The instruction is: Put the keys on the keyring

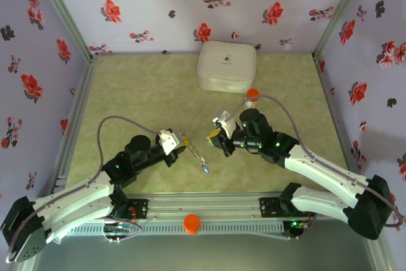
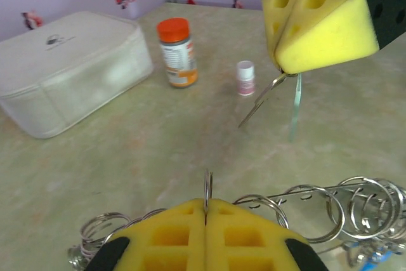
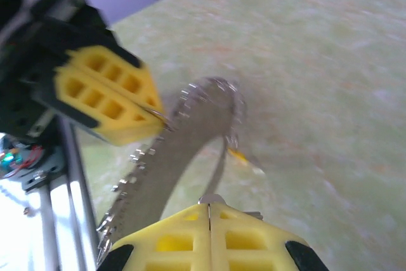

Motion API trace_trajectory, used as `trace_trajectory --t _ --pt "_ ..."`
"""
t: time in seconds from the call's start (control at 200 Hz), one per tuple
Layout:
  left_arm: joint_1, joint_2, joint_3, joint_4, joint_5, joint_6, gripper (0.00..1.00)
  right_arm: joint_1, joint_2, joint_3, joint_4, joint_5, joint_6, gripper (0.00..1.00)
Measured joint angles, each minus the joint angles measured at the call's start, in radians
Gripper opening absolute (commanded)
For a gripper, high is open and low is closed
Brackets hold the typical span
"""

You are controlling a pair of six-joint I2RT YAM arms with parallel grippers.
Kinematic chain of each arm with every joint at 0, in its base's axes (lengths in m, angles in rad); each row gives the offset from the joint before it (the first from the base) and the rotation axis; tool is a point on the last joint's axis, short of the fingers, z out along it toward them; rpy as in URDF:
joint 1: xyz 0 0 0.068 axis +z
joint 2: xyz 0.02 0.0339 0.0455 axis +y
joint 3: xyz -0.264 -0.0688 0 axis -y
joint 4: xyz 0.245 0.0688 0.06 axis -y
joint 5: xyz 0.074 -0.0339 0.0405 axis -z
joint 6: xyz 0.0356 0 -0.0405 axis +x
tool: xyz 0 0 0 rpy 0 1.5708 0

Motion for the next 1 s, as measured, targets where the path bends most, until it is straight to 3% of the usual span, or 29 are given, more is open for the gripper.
trace_trajectory --t 0.15,0.32,0.55,1.0 --pt "0.002 0.015 0.012 -0.001 0.061 -0.004 0.00 0.000 -0.002 0.000 -0.006 -0.064 -0.023 0.00" --pt "0.002 0.005 0.030 -0.037 0.042 0.001 0.00 0.000 0.049 0.030 -0.115 0.082 0.002 0.00" --pt "0.002 -0.026 0.031 -0.065 0.018 0.013 0.00 0.032 0.248 0.057 -0.269 0.256 0.174 0.00" --pt "0.002 -0.030 0.030 -0.061 0.018 0.030 0.00 0.061 0.532 0.098 -0.281 0.280 0.326 0.00"
